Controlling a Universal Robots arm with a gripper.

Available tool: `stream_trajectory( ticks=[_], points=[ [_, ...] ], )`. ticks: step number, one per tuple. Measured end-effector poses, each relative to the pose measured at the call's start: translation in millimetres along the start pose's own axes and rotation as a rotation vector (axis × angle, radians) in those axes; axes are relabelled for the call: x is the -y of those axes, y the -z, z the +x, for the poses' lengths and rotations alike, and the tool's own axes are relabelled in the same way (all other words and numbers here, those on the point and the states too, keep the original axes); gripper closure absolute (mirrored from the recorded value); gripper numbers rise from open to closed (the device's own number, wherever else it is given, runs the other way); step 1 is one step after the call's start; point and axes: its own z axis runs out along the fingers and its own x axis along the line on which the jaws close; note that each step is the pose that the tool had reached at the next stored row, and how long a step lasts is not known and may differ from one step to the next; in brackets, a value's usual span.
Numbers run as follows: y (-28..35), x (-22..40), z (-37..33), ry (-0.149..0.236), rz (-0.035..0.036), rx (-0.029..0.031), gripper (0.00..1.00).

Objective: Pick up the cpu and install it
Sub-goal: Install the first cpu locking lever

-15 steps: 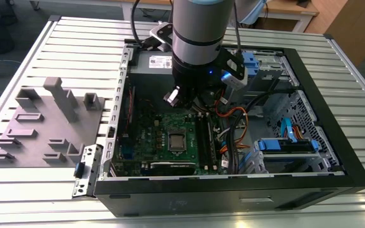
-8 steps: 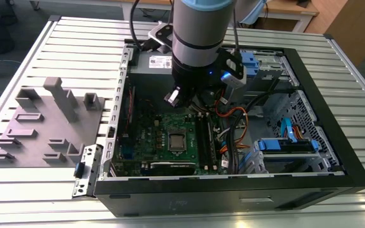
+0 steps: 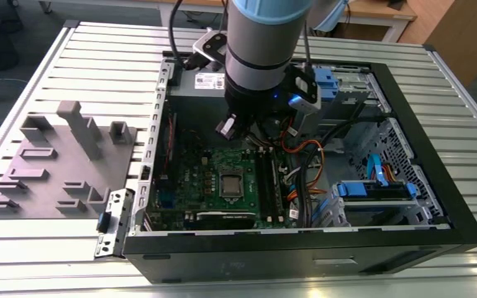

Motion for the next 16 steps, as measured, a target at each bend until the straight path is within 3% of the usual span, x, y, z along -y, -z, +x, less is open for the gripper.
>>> stream_trajectory(
  ticks=[4, 8, 16],
  points=[
    [-4.3, 1.1, 0.1, 0.018, -0.0033, -0.0007, 0.89],
    [-5.8, 4.2, -2.1, 0.03, -0.0101, 0.0039, 0.89],
    [-17.7, 7.7, -2.2, 0.06, -0.0158, -0.0004, 0.89]
  ],
)
